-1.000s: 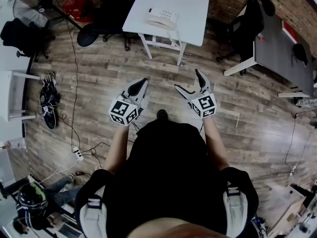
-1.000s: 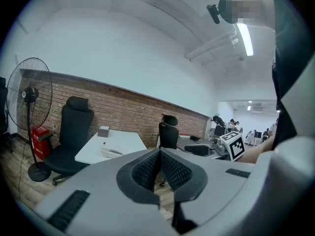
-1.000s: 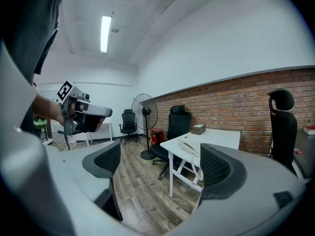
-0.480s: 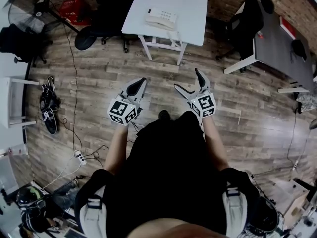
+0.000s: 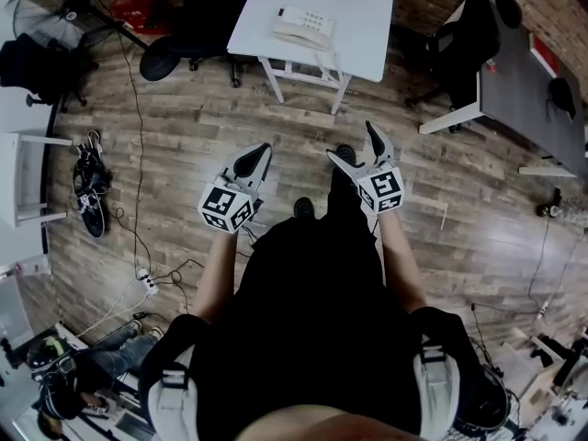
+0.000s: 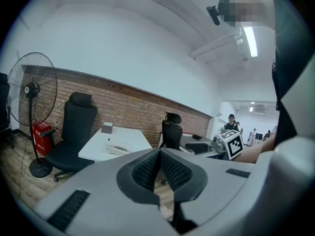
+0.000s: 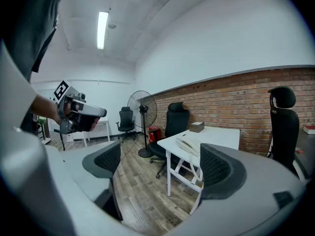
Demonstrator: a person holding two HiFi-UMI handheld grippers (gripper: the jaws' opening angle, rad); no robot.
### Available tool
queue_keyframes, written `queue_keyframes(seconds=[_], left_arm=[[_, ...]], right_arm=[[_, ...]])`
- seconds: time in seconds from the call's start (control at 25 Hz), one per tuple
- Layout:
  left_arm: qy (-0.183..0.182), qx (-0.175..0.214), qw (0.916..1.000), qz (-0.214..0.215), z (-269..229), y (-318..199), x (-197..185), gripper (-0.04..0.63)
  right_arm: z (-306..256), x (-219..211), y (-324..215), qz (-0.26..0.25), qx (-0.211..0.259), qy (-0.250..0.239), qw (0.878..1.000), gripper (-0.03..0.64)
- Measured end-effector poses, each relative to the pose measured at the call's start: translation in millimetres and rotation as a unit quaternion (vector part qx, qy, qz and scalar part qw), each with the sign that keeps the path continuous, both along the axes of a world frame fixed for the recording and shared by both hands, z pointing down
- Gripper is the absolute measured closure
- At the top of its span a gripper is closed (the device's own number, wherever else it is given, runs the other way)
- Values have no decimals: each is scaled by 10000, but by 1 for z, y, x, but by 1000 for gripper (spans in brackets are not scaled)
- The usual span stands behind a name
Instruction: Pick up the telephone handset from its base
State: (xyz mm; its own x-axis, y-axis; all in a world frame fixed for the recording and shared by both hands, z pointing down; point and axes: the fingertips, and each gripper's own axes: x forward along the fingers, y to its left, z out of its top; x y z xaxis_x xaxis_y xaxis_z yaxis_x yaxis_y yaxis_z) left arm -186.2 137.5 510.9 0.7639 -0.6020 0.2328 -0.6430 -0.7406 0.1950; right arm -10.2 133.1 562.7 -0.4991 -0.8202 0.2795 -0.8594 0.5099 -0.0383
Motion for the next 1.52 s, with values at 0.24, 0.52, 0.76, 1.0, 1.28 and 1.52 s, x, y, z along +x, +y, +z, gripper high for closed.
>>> queue_keyframes(seconds=[0.24, 0.52, 0.76, 1.0, 1.28, 1.52], left_arm=[[22, 38, 9999, -121, -6, -25, 13, 575], [0, -16, 9998, -206, -3, -55, 31, 575], [2, -87, 9989, -451, -4, -90, 35, 575], [11, -98, 9983, -571, -6, -124, 51, 575], [-25, -113, 9978, -650, -9, -151, 70, 575], [-23, -84, 9969, -776, -14, -167, 83, 575]], right_arm=[[-5, 9, -29, -187, 27, 53, 9998, 126], [4, 21, -63, -339, -97, 69, 9994, 126], [7, 28, -103, -573, -198, 96, 9981, 126], [8, 41, -143, -686, -193, 82, 9974, 126], [12, 57, -164, -825, -307, 132, 9960, 143], [11, 70, -182, -944, -335, 156, 9948, 143]])
